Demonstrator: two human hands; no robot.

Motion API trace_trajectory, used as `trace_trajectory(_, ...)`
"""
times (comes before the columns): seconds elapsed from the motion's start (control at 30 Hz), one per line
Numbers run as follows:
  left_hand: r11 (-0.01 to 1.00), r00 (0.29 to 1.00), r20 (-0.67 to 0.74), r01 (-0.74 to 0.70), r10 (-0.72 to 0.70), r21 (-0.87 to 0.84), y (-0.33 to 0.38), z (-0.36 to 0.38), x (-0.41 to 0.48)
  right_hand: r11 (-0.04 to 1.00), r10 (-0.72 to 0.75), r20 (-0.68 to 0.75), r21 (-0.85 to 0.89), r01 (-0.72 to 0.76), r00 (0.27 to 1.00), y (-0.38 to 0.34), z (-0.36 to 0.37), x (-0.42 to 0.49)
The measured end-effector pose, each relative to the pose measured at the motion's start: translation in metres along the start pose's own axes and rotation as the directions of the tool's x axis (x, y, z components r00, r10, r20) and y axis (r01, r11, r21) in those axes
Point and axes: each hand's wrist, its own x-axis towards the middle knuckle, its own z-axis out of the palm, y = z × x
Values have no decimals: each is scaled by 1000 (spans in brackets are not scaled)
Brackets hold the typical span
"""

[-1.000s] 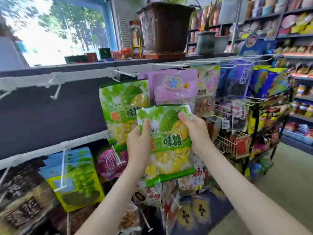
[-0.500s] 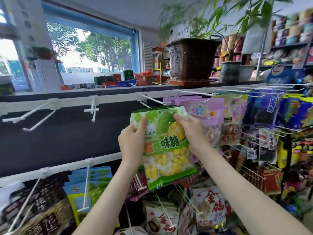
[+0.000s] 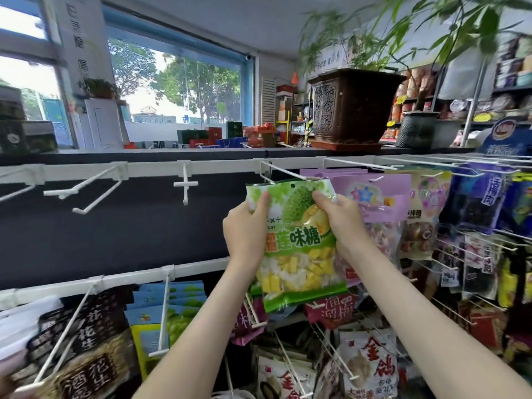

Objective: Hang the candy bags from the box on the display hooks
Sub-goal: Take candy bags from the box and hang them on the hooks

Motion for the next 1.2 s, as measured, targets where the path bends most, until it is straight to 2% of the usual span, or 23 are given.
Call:
trace_trajectory(0.23, 998, 1000, 7, -24, 24, 52, -3, 7, -3, 999, 21, -24, 34, -20, 1000, 11, -4, -1)
trace_trajectory(0.43, 998, 1000, 10, -2, 2, 68, -17, 7, 2, 997, 71, -35, -11, -72, 997, 18, 2, 1)
trace_trajectory(0.57, 982, 999, -7, -29, 31, 186, -22, 7, 10, 998, 61, -45, -29, -63, 997, 16, 10, 5)
trace_trajectory(0.7, 908, 970, -85, -182, 229, 377, -31, 14, 5, 996, -25, -77, -82, 19, 997, 17, 11, 1)
trace_trajectory(0.8, 767, 878, -131, -319, 460, 557, -45, 30, -15, 972, -113, -75, -217, 94, 991, 25, 2, -8)
trace_trajectory(0.87, 708, 818, -77, -441, 569, 551, -51, 46, -39, 953, -137, -71, -281, 112, 988, 33, -9, -19)
trace_trajectory(1.0, 677, 733, 99, -664, 673, 318, -52, 81, -99, 921, -176, -101, -367, 128, 979, 52, -50, -53)
trace_trajectory(1.13, 717, 678, 422, -692, 602, 88, -60, 129, -164, 893, -79, -147, -450, 5, 986, 87, -116, -102)
trace_trajectory(1.2, 752, 616, 585, -659, 528, 16, -65, 157, -200, 871, 8, -208, -480, -109, 978, 113, -154, -130)
